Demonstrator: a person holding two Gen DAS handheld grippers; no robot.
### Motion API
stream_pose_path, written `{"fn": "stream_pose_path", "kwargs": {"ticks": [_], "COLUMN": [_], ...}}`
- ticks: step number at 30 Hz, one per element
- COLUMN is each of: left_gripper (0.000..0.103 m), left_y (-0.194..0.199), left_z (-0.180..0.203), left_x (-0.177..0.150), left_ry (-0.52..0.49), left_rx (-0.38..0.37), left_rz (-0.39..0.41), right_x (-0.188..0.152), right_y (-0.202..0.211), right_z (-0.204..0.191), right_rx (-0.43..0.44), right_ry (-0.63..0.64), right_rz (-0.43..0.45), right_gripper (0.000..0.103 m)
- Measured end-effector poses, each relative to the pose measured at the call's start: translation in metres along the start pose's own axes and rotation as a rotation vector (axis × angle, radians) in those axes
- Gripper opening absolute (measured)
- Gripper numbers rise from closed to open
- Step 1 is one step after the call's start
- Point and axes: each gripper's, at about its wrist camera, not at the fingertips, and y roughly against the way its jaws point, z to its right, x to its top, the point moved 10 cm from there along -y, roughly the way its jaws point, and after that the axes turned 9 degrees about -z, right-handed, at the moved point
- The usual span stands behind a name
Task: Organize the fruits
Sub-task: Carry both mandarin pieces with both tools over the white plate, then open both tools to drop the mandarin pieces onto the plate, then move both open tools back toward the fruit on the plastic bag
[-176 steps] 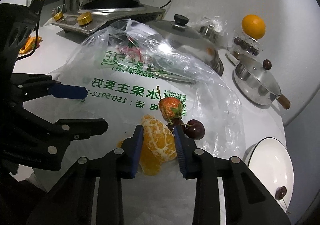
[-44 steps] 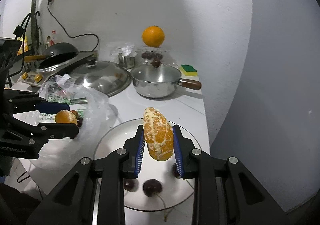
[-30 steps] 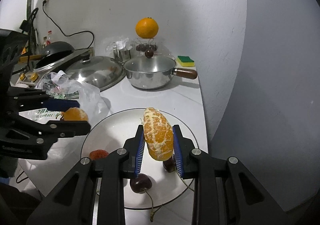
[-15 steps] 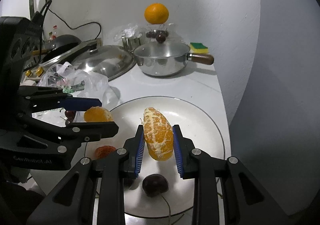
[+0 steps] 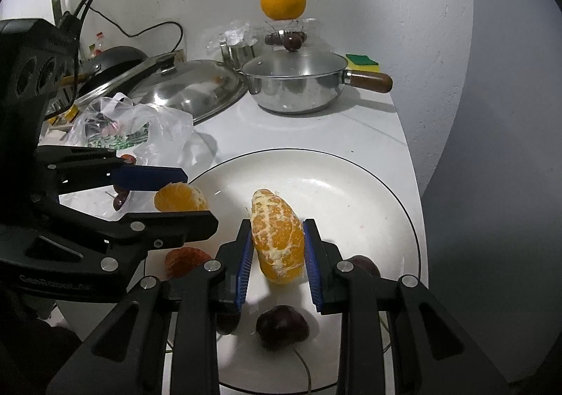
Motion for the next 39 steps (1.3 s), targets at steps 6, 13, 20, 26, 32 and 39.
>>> {"fn": "stream_pose_path", "kwargs": {"ticks": [6,13,20,26,32,39], "left_gripper": [0.068,0.070,0.070,0.070,0.070,0.070], "left_y": [0.002,0.011,0.023,0.039,0.054,0.070], "left_z": [-0.001,-0.005,-0.009,-0.015,-0.026,-0.043], "left_x": [0.001,0.002,-0.001,-0.005,-0.012,-0.024], "left_ry": [0.002,0.012,0.020,0.030,0.046,0.067], "left_rx": [-0.014,-0.018,-0.013,-0.008,-0.001,0.011], "left_rz": [0.011,0.030,0.052,0.082,0.103,0.123], "right_x": [0.001,0.004,0.008,0.011,0.014,0.021], "right_y": [-0.003,0.000,0.011,0.020,0.028,0.031], "right_z": [0.003,0.005,0.005,-0.005,-0.020,-0.039], "right_rx": [-0.021,-0.047,-0.082,-0.093,-0.101,-0.105], "right_ry": [-0.001,-0.005,-0.004,0.007,0.021,0.041], "right_rz": [-0.010,-0.004,0.014,0.024,0.035,0.041], "right_gripper": [0.035,0.038,0.038,0.038,0.038,0.038]}}
